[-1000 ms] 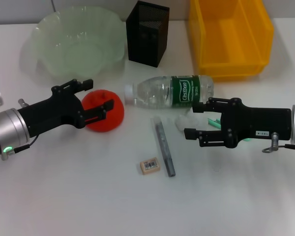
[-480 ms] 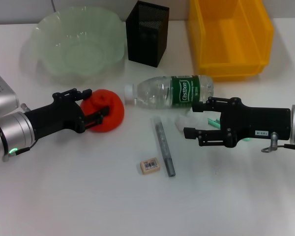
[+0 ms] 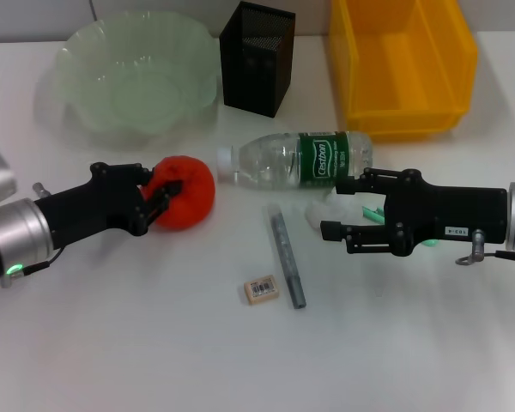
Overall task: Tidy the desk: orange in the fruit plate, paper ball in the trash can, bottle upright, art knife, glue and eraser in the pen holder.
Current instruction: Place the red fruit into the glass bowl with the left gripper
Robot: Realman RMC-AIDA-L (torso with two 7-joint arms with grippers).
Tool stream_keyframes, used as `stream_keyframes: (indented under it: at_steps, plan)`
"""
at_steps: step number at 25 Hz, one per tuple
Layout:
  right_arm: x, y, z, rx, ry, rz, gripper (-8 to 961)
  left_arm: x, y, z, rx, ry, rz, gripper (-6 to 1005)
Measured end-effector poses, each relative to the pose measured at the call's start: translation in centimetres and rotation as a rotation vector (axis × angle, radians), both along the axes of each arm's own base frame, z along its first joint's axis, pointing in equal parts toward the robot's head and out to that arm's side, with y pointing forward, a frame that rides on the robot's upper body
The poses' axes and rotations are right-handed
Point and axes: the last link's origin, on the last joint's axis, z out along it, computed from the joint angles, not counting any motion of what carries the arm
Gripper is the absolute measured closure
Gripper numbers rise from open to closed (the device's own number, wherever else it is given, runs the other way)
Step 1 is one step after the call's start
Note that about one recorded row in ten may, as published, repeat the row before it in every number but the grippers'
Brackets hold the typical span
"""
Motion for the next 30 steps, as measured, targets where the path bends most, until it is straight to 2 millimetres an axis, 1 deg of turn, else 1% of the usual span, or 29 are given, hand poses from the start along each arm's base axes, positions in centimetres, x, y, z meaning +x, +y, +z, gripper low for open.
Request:
stream_keyframes:
  at_steps: [1, 2, 4, 6, 8, 11, 12, 13, 14, 19, 24, 30]
  plan:
    - [0.0, 0.0, 0.0, 0.0, 0.0, 0.0, 166, 0.2, -0.3, 0.4, -0.005, -0.026, -0.017, 773]
    - [0.0, 0.0, 0.0, 0.0, 0.001, -0.001, 166, 0.5, -0.6, 0.9, -0.008, -0.059, -0.036, 780]
    - [0.0, 0.0, -0.1, -0.001, 0.002, -0.001, 166, 1.1, -1.0, 2.8, 0.03, -0.167, -0.066, 792]
    - [0.0, 0.0, -0.1, -0.002, 0.003, -0.001, 166, 1.4, -0.8, 4.3, 0.1, -0.248, -0.065, 805]
    - [-0.1, 0.0, -0.1, -0.001, 0.003, 0.0, 166, 1.7, -0.2, 5.3, 0.175, -0.315, -0.052, 818]
    - [-0.1, -0.1, -0.2, -0.002, 0.004, 0.0, 166, 2.7, 1.5, 5.4, 0.248, -0.377, -0.028, 838]
    - [-0.1, -0.1, -0.2, -0.002, 0.004, -0.001, 166, 3.0, 2.4, 5.3, 0.272, -0.38, -0.016, 844]
    - [0.0, -0.1, -0.2, -0.002, 0.004, -0.002, 166, 3.6, 3.8, 5.0, 0.307, -0.369, 0.0, 851]
    - [0.0, -0.2, -0.2, -0.002, 0.005, -0.003, 166, 3.6, 3.8, 5.0, 0.307, -0.369, 0.0, 860]
    - [0.1, -0.2, -0.2, -0.002, 0.005, -0.006, 166, 4.7, 7.6, 3.7, 0.42, -0.271, 0.059, 904]
    - [0.0, -0.3, -0.3, -0.003, 0.007, -0.006, 166, 4.8, 9.5, 2.9, 0.492, -0.177, 0.117, 938]
    - [-0.1, -0.4, -0.4, -0.006, 0.012, -0.003, 165, 4.8, 9.8, 2.9, 0.543, -0.156, 0.128, 630]
